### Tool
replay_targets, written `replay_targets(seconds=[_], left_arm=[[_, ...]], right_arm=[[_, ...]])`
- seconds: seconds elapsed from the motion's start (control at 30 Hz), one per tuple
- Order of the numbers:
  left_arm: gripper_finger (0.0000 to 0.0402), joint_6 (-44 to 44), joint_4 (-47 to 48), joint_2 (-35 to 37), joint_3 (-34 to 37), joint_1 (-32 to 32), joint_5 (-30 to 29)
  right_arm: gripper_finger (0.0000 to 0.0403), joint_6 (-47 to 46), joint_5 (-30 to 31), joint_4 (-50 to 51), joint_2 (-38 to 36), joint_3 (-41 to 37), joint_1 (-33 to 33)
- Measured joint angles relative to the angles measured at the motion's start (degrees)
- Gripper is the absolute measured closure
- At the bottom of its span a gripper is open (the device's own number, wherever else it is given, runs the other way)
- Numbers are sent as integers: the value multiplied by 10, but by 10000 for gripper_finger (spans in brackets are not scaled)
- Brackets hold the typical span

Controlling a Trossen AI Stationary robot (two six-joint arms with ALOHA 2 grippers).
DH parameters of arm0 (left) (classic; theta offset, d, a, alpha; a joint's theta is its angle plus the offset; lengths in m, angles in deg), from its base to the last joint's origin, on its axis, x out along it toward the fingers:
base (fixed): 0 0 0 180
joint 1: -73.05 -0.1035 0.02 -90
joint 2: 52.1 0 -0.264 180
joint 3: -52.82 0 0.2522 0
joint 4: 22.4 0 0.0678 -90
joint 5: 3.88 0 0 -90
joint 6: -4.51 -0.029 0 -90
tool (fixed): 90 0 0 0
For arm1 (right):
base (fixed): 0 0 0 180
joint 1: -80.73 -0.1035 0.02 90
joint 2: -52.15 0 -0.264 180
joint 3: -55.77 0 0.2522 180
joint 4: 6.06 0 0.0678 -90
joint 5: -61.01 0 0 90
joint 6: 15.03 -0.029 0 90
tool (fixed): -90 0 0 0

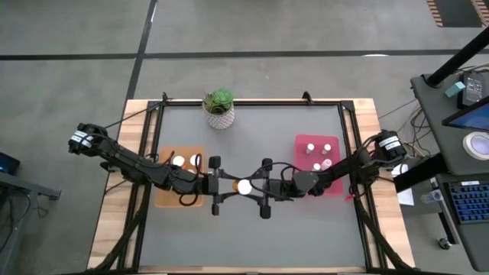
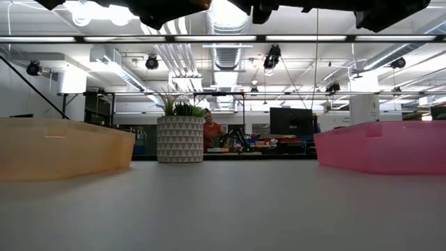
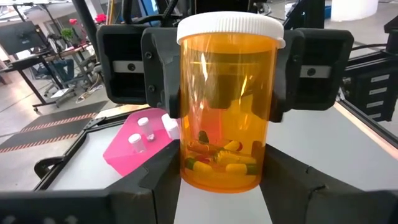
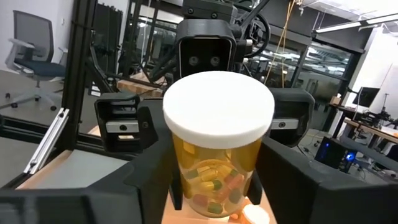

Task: Pick and place medicine bottles into bin by pill shape (circle, oval)
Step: Put the orange capsule bottle into the orange bin

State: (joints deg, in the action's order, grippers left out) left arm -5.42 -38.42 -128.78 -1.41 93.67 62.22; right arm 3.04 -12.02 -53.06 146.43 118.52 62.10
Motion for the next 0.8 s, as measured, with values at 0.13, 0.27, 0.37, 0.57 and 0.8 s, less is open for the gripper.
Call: replay_targets(seconds=[0.13, 0.27, 0.37, 0.57, 0.8], left_arm=[[236, 0, 0, 0, 0, 0, 0], [232, 1, 0, 0, 0, 0, 0], [216, 6, 0, 0, 0, 0, -1], [164, 6, 0, 0, 0, 0, -6], [132, 8, 88, 37, 0, 0, -8]], right_arm=[[213, 0, 0, 1, 0, 0, 0], [216, 0, 0, 3, 0, 0, 0], [216, 0, 6, 8, 0, 0, 0], [217, -6, 17, 37, -4, 0, -1], [217, -67, 21, 183, -43, 0, -1]])
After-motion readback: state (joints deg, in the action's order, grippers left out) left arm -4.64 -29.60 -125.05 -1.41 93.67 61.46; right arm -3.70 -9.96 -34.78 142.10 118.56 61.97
